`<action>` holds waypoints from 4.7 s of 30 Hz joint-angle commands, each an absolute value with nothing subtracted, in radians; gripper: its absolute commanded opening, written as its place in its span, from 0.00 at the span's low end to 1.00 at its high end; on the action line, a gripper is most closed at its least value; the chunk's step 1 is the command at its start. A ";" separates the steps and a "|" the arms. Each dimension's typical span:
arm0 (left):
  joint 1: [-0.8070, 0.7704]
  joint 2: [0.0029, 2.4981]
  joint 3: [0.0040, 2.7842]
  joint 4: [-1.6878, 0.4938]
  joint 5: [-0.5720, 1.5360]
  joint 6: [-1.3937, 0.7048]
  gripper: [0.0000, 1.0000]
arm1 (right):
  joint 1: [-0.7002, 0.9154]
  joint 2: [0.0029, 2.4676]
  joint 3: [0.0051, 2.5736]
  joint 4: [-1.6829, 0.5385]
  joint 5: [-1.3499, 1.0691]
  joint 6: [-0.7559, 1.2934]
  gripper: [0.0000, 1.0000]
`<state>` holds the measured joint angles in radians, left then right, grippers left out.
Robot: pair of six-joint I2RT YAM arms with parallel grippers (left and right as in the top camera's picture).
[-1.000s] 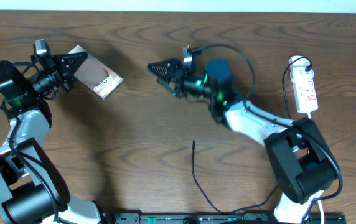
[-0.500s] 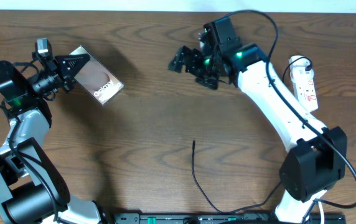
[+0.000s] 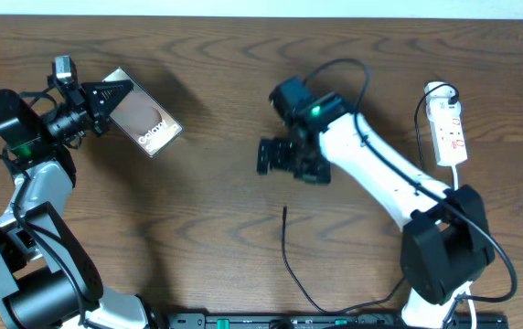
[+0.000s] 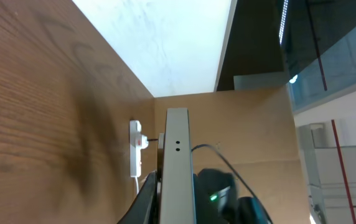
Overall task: Plug charger to phone and switch on socket
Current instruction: 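Move the right gripper down over the black cable's connector end, then lower the right gripper and close it on the cable connector, then lift the connector with the right gripper toward the phone's bottom edge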
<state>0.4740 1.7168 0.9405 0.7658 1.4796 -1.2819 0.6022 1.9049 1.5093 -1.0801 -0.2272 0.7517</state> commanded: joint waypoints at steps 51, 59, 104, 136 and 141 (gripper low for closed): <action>0.458 1.717 0.946 0.772 1.518 -1.256 0.07 | 0.714 1.904 1.180 -0.832 -0.238 0.905 0.32; 0.458 1.717 0.946 0.772 1.518 -1.256 0.07 | 0.714 1.904 1.180 -0.842 -0.233 0.905 0.29; 0.458 1.717 0.946 0.772 1.518 -1.249 0.07 | 0.720 1.981 1.180 -0.841 -0.168 0.901 0.27; 0.458 1.717 0.946 0.772 1.518 -1.249 0.08 | 0.714 1.981 1.181 -0.815 -0.167 0.901 0.14; 0.458 1.717 0.946 0.772 1.518 -1.249 0.07 | 0.714 1.981 1.181 -0.815 -0.168 0.901 0.10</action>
